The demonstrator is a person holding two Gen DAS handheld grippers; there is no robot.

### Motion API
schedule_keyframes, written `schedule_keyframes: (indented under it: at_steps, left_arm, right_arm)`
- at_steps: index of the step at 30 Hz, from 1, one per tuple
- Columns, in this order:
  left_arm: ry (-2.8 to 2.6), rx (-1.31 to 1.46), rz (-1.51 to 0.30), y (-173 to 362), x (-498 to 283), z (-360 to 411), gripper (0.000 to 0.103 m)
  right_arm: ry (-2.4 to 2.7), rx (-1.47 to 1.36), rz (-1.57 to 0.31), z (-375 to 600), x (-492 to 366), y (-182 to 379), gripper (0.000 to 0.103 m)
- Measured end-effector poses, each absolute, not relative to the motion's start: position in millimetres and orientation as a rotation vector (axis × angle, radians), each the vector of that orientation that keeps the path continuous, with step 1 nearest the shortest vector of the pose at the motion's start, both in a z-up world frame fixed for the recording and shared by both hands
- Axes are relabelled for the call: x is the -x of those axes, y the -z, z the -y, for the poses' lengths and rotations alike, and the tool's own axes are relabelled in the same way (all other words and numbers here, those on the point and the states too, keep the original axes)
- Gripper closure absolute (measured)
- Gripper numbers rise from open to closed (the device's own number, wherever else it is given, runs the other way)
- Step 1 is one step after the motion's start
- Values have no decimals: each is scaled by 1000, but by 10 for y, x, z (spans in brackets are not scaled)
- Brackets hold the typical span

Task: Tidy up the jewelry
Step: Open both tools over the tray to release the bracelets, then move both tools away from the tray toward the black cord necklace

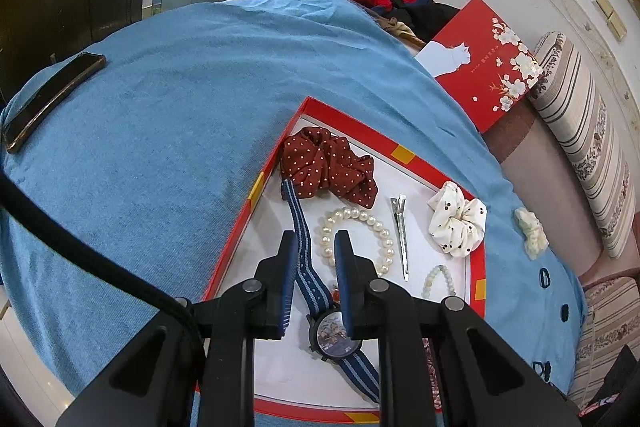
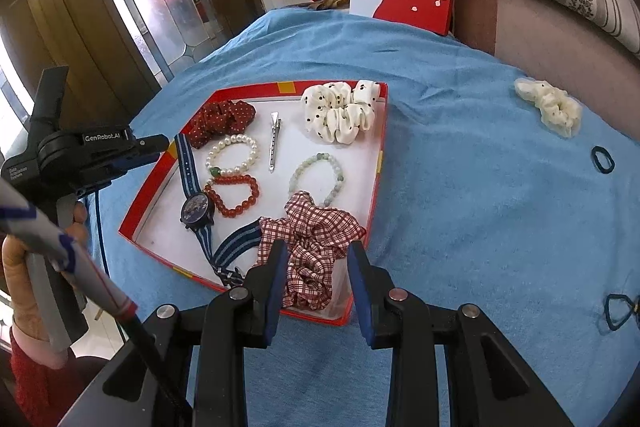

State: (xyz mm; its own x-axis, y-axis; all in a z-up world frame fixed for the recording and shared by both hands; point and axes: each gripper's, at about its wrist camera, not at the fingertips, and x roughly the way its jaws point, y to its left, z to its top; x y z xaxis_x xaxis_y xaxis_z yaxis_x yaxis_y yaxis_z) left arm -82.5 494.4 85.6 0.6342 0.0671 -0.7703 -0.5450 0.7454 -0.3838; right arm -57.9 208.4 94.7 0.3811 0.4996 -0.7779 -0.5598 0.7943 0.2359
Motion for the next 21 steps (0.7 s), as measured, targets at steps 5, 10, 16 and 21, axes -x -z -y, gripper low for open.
schedule_keyframes:
  at_steps: [5, 10, 16, 21]
  left_arm:
    - [-388, 664, -814, -843, 855, -4976, 86]
    - [-390, 665, -809, -854, 870, -4981, 86]
    - [-395, 670, -809, -855, 877, -4991, 86]
    - [-396, 676, -809, -855, 886, -5007, 86]
  right_arm:
    - [-683, 80, -963, -2133, 610, -956, 70]
    - [-690, 74, -951, -2177, 616, -1013, 70]
    - [-694, 88, -948, -2235, 638, -997, 70]
    - [-697, 94, -958, -2247, 665, -943, 70]
